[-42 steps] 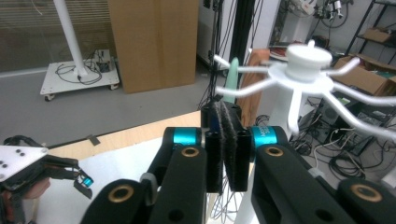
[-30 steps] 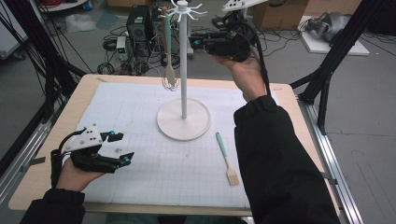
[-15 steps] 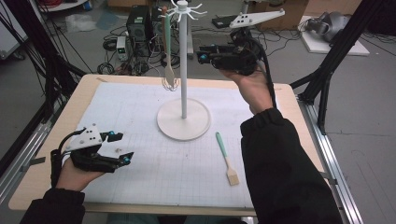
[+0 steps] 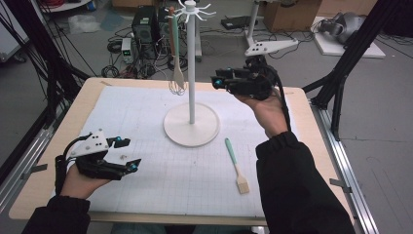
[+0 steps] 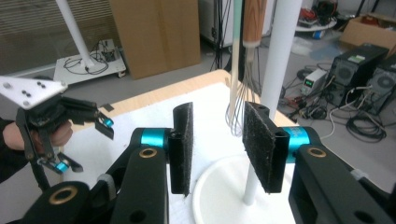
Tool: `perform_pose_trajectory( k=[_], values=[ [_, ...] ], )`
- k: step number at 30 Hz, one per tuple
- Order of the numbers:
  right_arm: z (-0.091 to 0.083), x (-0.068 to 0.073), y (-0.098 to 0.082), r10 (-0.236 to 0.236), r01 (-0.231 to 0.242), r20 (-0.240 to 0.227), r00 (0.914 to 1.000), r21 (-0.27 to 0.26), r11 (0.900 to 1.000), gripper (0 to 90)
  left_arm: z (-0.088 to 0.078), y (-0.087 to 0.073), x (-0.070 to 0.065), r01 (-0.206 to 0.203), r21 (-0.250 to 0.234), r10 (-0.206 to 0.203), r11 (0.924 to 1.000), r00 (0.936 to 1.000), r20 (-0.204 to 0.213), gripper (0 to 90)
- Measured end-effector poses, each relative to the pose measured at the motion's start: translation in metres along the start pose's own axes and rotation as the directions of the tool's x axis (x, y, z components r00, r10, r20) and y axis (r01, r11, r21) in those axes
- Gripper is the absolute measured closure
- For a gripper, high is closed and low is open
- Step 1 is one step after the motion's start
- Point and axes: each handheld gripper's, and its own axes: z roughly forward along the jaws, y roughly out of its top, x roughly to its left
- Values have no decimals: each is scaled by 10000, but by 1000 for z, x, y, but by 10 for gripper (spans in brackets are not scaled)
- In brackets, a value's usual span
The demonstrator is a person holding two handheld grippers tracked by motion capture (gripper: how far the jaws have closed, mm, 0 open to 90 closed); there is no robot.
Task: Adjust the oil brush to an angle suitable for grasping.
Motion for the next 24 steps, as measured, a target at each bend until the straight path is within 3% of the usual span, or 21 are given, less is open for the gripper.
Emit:
perform_pose_trajectory(
  k=[16, 24],
  values=[
    [-13, 1, -42, 420, -421, 396, 9983, 11, 9991, 521, 2, -3, 1, 85, 66, -85, 9999, 10000, -24, 242],
    [-18, 6, -66, 472, -476, 404, 9981, 100, 9988, 518, 1, -4, 0, 83, 18, -83, 10000, 9999, -127, 241]
  ],
)
